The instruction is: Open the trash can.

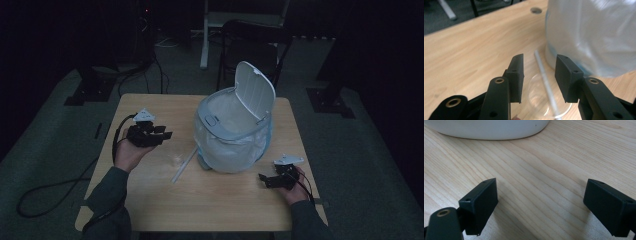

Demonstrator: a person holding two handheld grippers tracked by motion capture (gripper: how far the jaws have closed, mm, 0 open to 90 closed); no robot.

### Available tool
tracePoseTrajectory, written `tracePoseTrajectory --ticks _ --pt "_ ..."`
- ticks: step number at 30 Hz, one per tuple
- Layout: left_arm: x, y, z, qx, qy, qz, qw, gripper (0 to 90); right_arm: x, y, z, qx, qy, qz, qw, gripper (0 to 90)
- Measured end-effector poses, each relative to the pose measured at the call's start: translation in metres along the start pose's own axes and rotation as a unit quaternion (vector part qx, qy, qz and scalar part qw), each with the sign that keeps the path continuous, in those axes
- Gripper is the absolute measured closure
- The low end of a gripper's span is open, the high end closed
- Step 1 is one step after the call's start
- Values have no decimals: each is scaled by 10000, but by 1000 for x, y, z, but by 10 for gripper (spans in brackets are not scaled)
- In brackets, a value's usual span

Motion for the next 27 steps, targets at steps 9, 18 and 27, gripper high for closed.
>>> tracePoseTrajectory --ticks 9,18,27 --pt "-13 -25 12 277 38 296 9992 590 0 0 0 4 0 1 10000 113" --pt "-23 -38 15 427 -29 487 9979 587 0 0 0 3 -1 1 10000 113" --pt "-30 -45 16 551 -181 695 9959 603 0 0 0 0 1 1 10000 113"
Point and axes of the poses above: each handheld gripper's, and its own axes: x roughly backward along the jaws, y roughly out of its top, z roughly to its left, the point moved 3 cm from there along -x, roughly forward along the jaws, and after that the axes turned 6 degrees about x, right-handed, at the moved point
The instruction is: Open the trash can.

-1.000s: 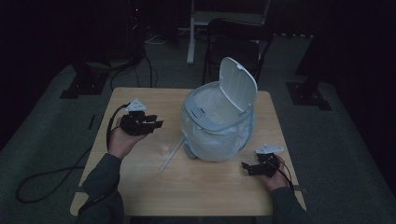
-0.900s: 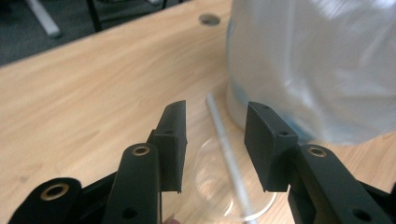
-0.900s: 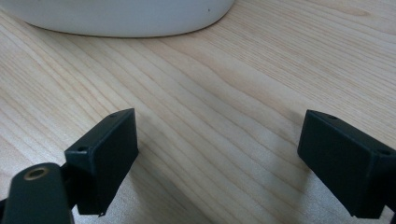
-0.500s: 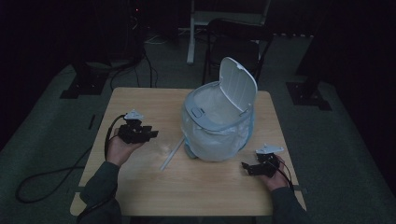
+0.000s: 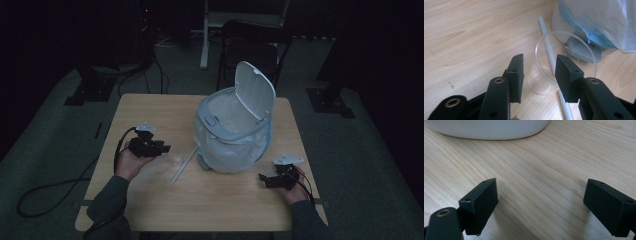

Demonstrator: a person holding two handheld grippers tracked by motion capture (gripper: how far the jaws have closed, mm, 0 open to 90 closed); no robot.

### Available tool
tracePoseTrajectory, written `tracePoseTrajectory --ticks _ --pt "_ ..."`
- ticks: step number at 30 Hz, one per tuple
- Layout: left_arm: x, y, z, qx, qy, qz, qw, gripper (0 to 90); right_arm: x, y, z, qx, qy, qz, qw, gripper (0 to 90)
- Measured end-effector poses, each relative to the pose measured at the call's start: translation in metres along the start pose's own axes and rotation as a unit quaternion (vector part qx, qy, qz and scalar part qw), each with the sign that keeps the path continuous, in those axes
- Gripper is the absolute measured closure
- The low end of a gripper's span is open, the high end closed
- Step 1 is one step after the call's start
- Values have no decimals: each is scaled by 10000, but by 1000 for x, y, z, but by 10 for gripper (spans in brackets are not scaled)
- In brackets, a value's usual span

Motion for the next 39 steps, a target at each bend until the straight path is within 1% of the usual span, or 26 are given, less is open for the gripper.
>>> tracePoseTrajectory --ticks 3,6,12,14,18,19,22,23,26,32,39 --pt "-2 -2 1 26 -54 58 10000 626 0 0 0 0 0 0 10000 113" --pt "-1 -4 1 45 -98 64 9999 648 0 0 0 1 0 0 10000 113" --pt "2 -10 2 39 -106 135 9998 720 0 0 0 0 -1 1 10000 113" --pt "3 -13 3 45 -107 115 9999 729 0 0 0 1 0 0 10000 113" --pt "6 -21 4 46 -124 137 9998 784 0 0 0 1 0 -1 10000 113" --pt "7 -23 4 30 -123 146 9998 813 0 0 0 -1 0 0 10000 113" --pt "9 -31 3 -38 -110 239 9996 827 0 0 0 -1 0 0 10000 113" --pt "9 -31 3 -38 -110 239 9996 829 0 0 0 -1 0 0 10000 113" --pt "9 -38 4 -53 -116 245 9996 852 0 0 0 10 1 1 10000 113" --pt "9 -42 6 -4 -113 221 9997 863 0 0 0 -3 3 4 10000 113" --pt "8 -40 5 -47 -101 155 9998 871 0 0 0 -1 3 3 10000 113"
Point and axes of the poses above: each handheld gripper's, and its own axes: x roughly backward along the jaws, y roughly out of its top, z roughly to its left, the point moved 3 cm from there along -x, roughly forward along the jaws, and after that the axes turned 6 degrees about x, right-handed, at the moved point
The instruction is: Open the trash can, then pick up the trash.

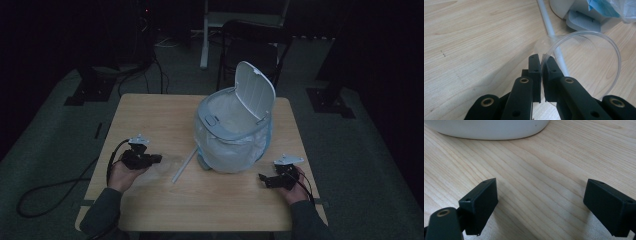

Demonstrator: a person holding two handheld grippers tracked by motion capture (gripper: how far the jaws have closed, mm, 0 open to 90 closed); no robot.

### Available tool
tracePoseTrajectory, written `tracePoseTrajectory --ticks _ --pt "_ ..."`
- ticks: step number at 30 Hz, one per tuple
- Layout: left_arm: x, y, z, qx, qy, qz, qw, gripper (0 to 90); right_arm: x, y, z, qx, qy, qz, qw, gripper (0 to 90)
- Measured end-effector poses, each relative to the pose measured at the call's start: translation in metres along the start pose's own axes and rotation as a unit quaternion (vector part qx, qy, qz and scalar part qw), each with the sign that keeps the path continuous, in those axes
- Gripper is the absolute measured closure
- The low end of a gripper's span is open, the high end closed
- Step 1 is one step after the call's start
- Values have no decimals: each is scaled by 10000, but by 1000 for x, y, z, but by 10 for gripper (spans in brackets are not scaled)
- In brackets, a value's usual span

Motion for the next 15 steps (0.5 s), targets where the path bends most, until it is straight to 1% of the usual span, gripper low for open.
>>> tracePoseTrajectory --ticks 8,11,15 --pt "-1 6 -4 -31 -3 -96 9999 872 0 0 0 6 -1 -4 10000 113" --pt "2 9 -4 -16 -14 -195 9998 872 0 0 0 9 -1 -6 10000 113" --pt "10 16 -5 3 7 -387 9992 873 0 0 0 4 -1 1 10000 113"
Point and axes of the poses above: each handheld gripper's, and its own axes: x roughly backward along the jaws, y roughly out of its top, z roughly to its left, the point moved 3 cm from there along -x, roughly forward along the jaws, and after that the axes turned 6 degrees about x, right-handed, at the moved point
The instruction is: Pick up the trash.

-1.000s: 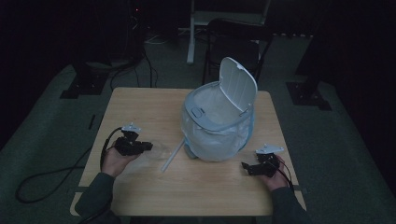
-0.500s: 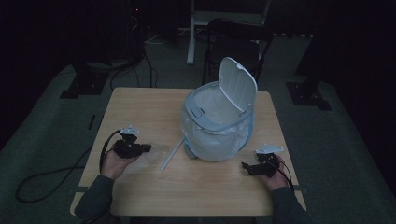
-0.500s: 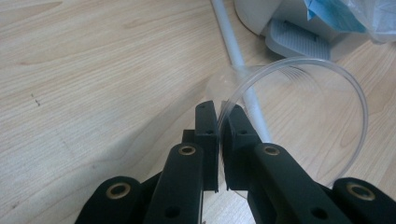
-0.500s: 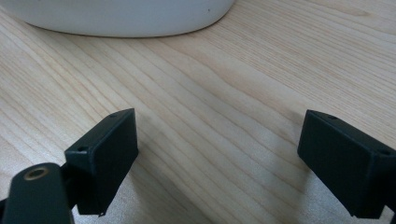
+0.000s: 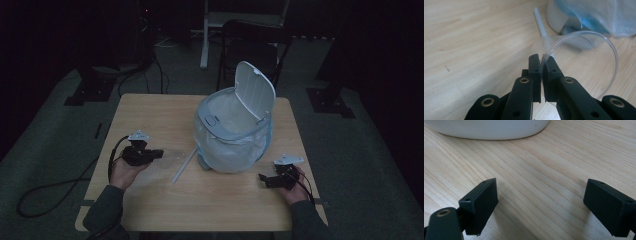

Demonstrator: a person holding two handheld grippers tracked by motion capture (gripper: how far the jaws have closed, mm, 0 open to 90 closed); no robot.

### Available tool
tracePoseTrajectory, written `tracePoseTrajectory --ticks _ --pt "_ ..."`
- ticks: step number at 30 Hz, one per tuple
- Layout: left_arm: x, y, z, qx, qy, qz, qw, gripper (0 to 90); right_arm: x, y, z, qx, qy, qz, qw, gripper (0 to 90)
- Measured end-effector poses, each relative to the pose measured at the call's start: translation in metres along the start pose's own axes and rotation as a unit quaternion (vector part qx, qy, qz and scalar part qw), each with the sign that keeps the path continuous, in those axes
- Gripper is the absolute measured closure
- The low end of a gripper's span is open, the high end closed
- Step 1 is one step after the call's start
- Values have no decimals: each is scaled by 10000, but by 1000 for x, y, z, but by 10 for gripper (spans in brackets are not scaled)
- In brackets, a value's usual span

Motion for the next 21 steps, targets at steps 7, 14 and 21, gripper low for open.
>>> tracePoseTrajectory --ticks 7,14,21 --pt "11 11 -1 -17 42 -299 9995 872 0 0 0 -3 -2 -5 10000 113" --pt "17 16 -1 -29 47 -450 9990 873 0 0 0 -3 -2 -5 10000 113" --pt "22 19 1 -8 44 -590 9982 872 0 0 0 -1 -2 -6 10000 113"
Point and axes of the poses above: each handheld gripper's, and its own axes: x roughly backward along the jaws, y roughly out of its top, z roughly to its left, the point moved 3 cm from there along -x, roughly forward along the jaws, and after that the axes turned 6 degrees about x, right-handed, at the moved point
